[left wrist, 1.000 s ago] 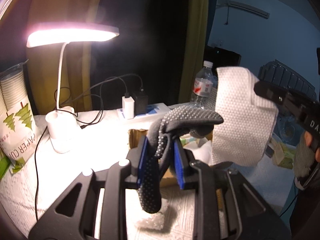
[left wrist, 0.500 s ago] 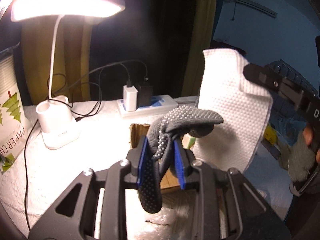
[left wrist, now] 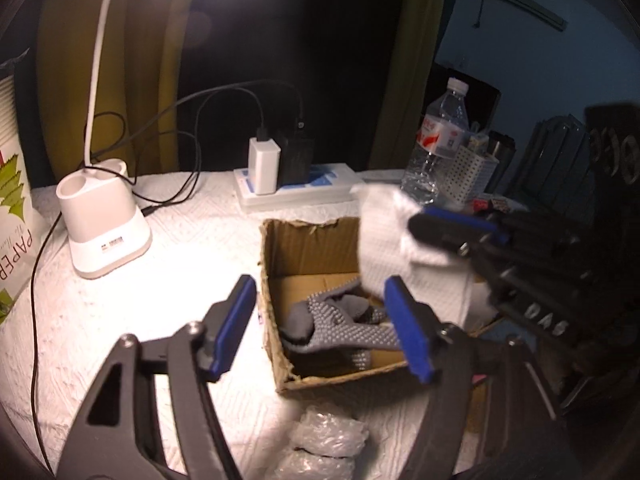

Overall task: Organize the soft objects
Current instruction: 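Lower the waffle towel into the box and open the right tool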

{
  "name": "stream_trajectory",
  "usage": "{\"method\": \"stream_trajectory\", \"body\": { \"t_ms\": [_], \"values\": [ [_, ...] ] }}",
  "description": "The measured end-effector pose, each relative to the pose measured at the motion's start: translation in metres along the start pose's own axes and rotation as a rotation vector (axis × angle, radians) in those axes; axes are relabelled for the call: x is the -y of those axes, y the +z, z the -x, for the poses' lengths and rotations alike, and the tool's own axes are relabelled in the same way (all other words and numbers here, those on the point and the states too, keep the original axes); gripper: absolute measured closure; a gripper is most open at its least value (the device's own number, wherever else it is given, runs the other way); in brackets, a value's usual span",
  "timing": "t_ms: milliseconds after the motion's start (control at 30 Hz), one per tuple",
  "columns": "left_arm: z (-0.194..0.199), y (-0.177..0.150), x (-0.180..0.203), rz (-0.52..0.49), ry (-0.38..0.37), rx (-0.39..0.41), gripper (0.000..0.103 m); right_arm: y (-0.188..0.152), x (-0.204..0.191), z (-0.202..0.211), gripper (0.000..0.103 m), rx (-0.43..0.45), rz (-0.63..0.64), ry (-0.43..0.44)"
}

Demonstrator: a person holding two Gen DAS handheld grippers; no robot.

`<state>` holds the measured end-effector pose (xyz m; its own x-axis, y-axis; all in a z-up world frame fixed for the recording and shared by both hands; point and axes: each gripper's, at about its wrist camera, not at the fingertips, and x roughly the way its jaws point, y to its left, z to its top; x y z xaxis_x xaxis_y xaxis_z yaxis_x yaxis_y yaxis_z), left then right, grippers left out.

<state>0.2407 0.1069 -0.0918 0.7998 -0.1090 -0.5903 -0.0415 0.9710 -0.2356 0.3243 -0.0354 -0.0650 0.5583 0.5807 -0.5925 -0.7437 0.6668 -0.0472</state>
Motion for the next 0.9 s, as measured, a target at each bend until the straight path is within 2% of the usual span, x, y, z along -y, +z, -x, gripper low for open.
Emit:
{"method": "stream_trajectory", "body": {
  "t_ms": [233, 300, 333, 400, 433, 567, 667, 900],
  "values": [
    [0.007, -0.002, -0.005, 0.012, 0.035, 0.003, 0.034, -0.015, -0.004, -0.023, 0.094, -0.137, -0.021, 0.042],
    [0.01, -0.003, -0.006, 0.014, 0.046, 0.002, 0.034, -0.02, -0.004, -0.028, 0.087, -0.176, -0.035, 0.051],
    [0.012, -0.005, -0.006, 0.013, 0.051, 0.004, 0.031, -0.024, -0.004, -0.03, 0.079, -0.203, -0.042, 0.055],
    [0.018, -0.006, -0.007, 0.01, 0.061, 0.009, 0.02, -0.028, -0.004, -0.032, 0.073, -0.226, -0.052, 0.053],
    [0.02, -0.007, -0.007, 0.01, 0.062, 0.012, 0.015, -0.03, -0.004, -0.031, 0.072, -0.23, -0.056, 0.049],
    [0.029, -0.01, -0.004, 0.006, 0.058, 0.014, 0.015, -0.031, -0.003, -0.017, 0.052, -0.208, -0.064, 0.023],
    [0.037, -0.013, -0.002, 0.01, 0.001, 0.016, 0.012, -0.03, -0.002, -0.005, 0.049, -0.186, -0.066, 0.005],
    [0.051, -0.018, 0.005, 0.025, -0.019, 0.027, 0.001, -0.032, -0.003, 0.024, 0.045, -0.155, -0.07, -0.03]
  ]
}}
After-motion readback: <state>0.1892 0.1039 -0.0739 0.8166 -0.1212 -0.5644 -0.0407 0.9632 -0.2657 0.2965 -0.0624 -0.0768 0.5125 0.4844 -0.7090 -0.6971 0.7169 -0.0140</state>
